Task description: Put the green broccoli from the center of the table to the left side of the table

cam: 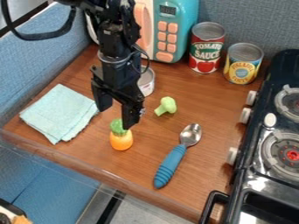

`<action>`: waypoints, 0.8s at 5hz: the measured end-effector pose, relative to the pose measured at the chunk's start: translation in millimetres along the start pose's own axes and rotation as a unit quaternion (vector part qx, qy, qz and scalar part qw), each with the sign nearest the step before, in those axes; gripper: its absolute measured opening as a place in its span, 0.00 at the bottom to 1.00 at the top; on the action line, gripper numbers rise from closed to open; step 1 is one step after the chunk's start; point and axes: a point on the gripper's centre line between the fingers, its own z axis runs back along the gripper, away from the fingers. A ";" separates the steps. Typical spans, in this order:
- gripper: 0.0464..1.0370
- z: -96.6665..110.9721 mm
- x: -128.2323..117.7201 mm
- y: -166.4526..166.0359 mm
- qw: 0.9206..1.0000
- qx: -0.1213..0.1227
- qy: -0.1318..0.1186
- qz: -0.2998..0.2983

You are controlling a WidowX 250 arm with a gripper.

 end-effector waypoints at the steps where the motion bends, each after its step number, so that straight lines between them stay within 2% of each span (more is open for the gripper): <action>1: 0.96 -9.1 -2.2 -2.3 1.000 -0.009 0.015 0.003; 4: 0.96 -29.6 68.1 -13.8 1.000 -0.016 -0.004 -0.006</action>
